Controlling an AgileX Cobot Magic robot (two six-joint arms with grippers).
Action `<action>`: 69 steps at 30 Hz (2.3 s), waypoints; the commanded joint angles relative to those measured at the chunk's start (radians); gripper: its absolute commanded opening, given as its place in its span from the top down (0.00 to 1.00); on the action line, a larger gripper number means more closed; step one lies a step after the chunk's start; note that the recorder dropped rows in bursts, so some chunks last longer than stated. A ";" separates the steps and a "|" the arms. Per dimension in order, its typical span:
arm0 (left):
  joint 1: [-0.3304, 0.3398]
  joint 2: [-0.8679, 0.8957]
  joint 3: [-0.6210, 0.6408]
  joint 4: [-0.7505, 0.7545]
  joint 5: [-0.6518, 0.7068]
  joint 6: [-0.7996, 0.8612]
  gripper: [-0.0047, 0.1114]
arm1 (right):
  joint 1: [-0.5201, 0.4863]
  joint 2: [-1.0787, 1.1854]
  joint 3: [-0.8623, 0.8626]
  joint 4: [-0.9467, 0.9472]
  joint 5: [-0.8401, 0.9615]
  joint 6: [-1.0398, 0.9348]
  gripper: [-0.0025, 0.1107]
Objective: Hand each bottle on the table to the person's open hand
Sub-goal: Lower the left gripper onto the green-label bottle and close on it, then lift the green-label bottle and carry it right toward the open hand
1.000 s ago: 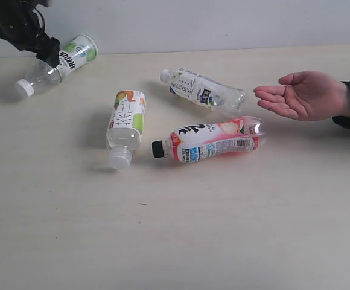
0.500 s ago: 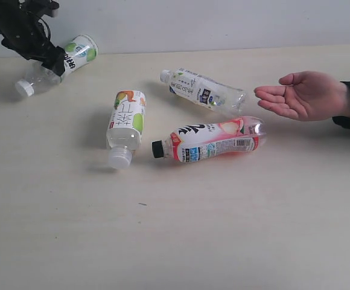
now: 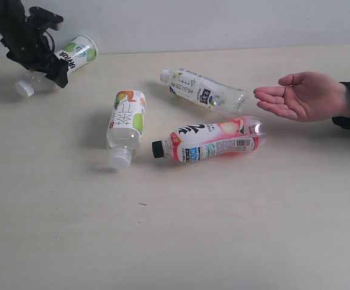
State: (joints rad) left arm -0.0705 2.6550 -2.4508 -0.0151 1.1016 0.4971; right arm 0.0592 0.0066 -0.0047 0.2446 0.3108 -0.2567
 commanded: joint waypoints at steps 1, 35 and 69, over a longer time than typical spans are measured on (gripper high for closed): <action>-0.001 0.004 -0.007 -0.010 0.005 -0.003 0.24 | -0.006 -0.007 0.005 -0.005 -0.001 -0.003 0.98; -0.160 -0.602 0.764 0.099 -0.164 -0.643 0.96 | -0.006 -0.007 0.005 -0.005 -0.001 -0.003 0.98; -0.855 -1.003 1.292 -0.330 -0.934 -0.981 0.96 | -0.006 -0.007 0.005 -0.005 -0.001 -0.003 0.98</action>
State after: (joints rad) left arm -0.8669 1.5868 -1.0905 -0.3029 0.2025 -0.4786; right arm 0.0592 0.0066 -0.0047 0.2446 0.3108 -0.2567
